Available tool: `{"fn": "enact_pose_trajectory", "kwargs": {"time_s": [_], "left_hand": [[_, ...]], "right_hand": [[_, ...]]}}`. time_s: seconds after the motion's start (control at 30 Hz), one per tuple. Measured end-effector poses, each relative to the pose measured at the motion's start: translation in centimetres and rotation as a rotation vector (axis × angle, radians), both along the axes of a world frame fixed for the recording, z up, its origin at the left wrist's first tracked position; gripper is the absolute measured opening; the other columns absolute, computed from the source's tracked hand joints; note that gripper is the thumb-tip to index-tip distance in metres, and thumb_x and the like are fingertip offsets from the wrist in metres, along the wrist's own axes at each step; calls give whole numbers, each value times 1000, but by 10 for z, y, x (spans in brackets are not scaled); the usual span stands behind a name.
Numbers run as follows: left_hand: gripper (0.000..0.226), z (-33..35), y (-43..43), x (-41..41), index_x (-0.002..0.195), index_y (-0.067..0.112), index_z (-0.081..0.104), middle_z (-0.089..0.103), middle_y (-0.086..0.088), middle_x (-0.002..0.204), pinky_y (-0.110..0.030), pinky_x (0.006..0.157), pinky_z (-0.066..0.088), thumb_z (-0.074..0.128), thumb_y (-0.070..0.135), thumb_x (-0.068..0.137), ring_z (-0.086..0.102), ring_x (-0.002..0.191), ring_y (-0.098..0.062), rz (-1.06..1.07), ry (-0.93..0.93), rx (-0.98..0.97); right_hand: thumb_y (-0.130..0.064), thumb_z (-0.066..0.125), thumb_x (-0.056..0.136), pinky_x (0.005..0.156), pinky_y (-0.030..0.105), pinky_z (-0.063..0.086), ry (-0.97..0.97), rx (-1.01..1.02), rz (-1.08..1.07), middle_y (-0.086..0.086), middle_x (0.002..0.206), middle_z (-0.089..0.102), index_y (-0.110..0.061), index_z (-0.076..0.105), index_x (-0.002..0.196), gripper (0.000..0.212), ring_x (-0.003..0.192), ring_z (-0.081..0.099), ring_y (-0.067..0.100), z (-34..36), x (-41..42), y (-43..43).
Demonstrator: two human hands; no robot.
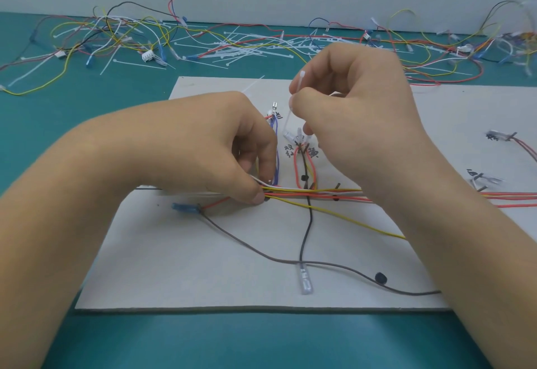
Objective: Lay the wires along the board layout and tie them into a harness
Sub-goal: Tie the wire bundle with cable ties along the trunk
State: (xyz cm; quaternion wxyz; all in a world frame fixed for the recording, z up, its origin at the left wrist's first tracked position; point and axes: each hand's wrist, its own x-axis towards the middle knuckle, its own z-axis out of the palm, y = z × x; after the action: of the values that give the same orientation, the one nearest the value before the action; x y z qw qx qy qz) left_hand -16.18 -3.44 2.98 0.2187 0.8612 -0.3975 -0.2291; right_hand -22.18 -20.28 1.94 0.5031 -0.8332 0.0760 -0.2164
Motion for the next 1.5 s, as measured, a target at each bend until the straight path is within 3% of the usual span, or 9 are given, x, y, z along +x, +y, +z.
{"fn": "enact_pose_trajectory", "kwargs": {"time_s": [0.1, 0.23, 0.33, 0.5, 0.67, 1.13, 1.33, 1.5], "left_hand": [[41, 2, 2, 2, 87, 40, 66, 67, 12, 72, -38, 62, 54, 88, 54, 55, 59, 58, -6, 38, -25, -8], [48, 1, 5, 5, 86, 38, 62, 65, 12, 75, -35, 59, 51, 88, 59, 52, 57, 59, -6, 73, -59, 6], [51, 0, 4, 4, 88, 39, 64, 65, 12, 75, -35, 60, 52, 88, 63, 51, 58, 59, -6, 81, -54, 27], [40, 0, 4, 5, 86, 39, 69, 66, 14, 72, -30, 59, 49, 89, 56, 56, 56, 56, -4, 88, -59, 44], [35, 1, 4, 5, 82, 41, 72, 66, 16, 68, -15, 50, 41, 87, 59, 56, 55, 52, -1, 84, -66, 57], [25, 2, 5, 3, 78, 41, 75, 64, 14, 65, -26, 56, 48, 87, 55, 61, 56, 54, -2, 64, -76, 35], [27, 3, 5, 2, 82, 42, 76, 64, 14, 66, -33, 59, 52, 87, 54, 60, 56, 53, -2, 74, -44, 40], [27, 4, 4, 1, 83, 42, 76, 63, 14, 66, -36, 62, 55, 86, 54, 61, 56, 54, -2, 84, -29, 50]], "right_hand": [[-6, 68, 82, 46, 19, 43, 7, 20, 8, 2, 69, 70, -9, 69, 80, 4, 66, 67, 23, 1, 0, 0], [-6, 69, 83, 46, 23, 43, 17, 50, 53, 10, 72, 72, -7, 70, 81, 3, 65, 67, 28, 0, 0, 0], [-6, 68, 81, 54, 27, 49, 24, 0, 78, 5, 71, 72, -13, 70, 78, 8, 62, 67, 22, -3, 0, 0], [-7, 66, 78, 53, 26, 47, 27, -61, 109, 2, 66, 70, -18, 70, 77, 11, 53, 56, 8, -5, 1, -1], [-6, 67, 77, 53, 24, 45, 57, -85, 145, 3, 68, 71, -18, 69, 76, 12, 53, 55, 8, -10, 2, 1], [-10, 67, 79, 56, 33, 55, 103, -151, 164, -1, 69, 72, -21, 68, 75, 11, 55, 61, 11, -13, 2, 0], [-9, 70, 80, 44, 20, 43, 87, -115, 136, -1, 65, 71, -20, 68, 76, 11, 47, 54, 6, -12, 2, -2], [-10, 69, 79, 45, 22, 45, 109, -121, 147, -2, 66, 71, -21, 67, 76, 12, 47, 54, 6, -13, 2, -2]]}}
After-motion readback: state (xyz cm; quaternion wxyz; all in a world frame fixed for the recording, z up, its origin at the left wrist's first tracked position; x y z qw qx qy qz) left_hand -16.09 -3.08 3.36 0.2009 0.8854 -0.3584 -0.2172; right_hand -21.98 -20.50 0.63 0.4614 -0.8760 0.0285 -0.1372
